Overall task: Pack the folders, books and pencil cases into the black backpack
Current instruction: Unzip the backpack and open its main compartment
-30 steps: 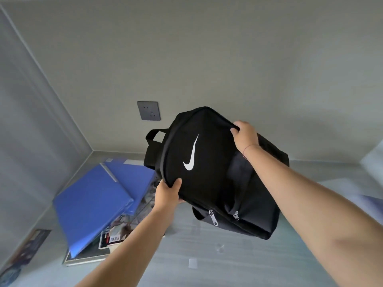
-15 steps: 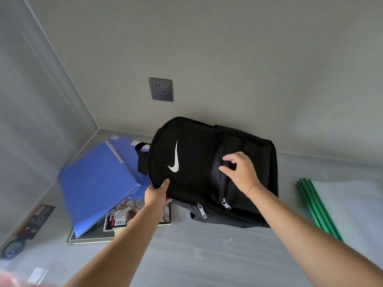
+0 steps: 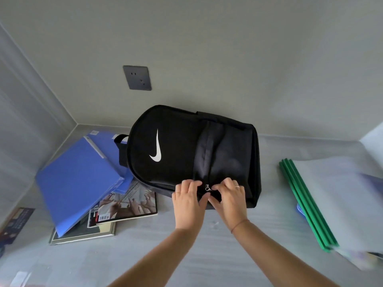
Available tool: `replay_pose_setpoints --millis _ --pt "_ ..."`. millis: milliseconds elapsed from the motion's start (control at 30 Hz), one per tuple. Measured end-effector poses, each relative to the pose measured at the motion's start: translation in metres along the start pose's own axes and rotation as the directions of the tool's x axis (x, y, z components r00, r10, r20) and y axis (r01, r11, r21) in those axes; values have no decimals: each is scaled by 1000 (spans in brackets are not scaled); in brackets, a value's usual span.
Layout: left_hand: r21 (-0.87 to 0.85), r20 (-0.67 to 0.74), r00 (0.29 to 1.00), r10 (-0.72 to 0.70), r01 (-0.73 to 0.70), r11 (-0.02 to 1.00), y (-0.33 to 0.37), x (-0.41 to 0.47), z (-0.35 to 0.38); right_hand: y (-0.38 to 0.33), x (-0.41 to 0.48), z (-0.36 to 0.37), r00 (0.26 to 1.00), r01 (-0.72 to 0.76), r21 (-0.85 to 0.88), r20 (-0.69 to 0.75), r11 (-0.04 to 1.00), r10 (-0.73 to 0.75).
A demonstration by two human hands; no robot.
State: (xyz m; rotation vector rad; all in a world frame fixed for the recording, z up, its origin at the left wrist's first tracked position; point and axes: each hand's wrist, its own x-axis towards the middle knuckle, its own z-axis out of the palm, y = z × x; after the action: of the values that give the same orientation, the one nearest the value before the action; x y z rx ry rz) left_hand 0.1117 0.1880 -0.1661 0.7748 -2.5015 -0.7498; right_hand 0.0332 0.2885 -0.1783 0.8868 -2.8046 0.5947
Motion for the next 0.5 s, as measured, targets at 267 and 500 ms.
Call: replay_pose_setpoints --millis 267,500 --pt "131 141 990 -8 -11 991 -5 38 2 -10 6 10 1000 -21 -70 8 997 21" --pt "118 154 988 -23 5 993 1 47 4 7 19 10 949 280 -278 -66 919 -309"
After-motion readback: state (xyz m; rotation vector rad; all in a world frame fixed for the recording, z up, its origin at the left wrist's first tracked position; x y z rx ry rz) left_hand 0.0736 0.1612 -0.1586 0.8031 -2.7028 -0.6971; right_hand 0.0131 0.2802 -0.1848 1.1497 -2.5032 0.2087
